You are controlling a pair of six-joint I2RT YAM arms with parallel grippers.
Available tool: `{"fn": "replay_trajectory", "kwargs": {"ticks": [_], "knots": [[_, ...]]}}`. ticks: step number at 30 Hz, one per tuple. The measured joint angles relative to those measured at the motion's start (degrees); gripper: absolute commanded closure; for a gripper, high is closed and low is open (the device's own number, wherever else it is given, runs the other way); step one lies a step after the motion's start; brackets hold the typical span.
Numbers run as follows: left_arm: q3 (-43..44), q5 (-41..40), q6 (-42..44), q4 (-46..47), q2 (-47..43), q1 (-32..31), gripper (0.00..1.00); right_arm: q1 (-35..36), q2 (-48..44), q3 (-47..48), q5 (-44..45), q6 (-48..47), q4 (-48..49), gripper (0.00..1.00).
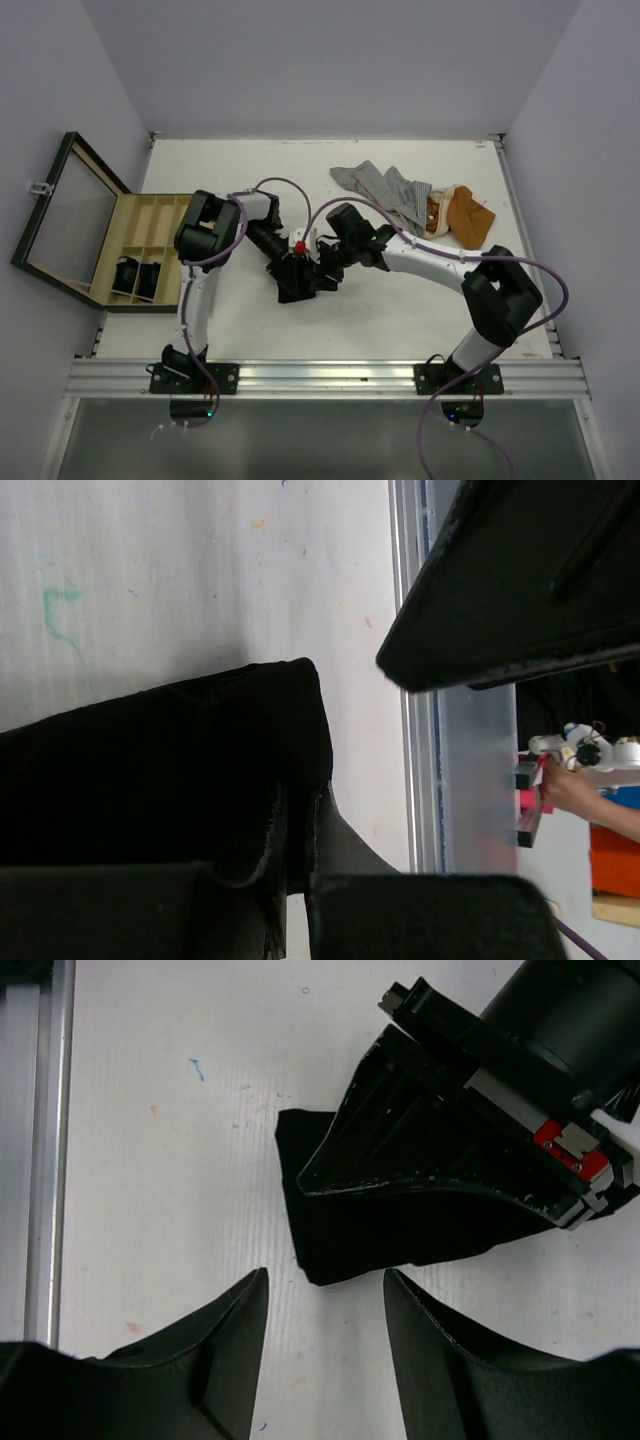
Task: Roll the underwear
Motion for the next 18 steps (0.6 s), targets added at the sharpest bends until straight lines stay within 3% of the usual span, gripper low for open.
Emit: {"fn": "replay_trajectory", "kwargs": {"ticks": [18], "knots": [[0.59,-0.74,0.11,-4.09,2.03,0.28,0.94,6.71,9.57,-1.73,1.86,-6.05,9.62,0.49]]}}
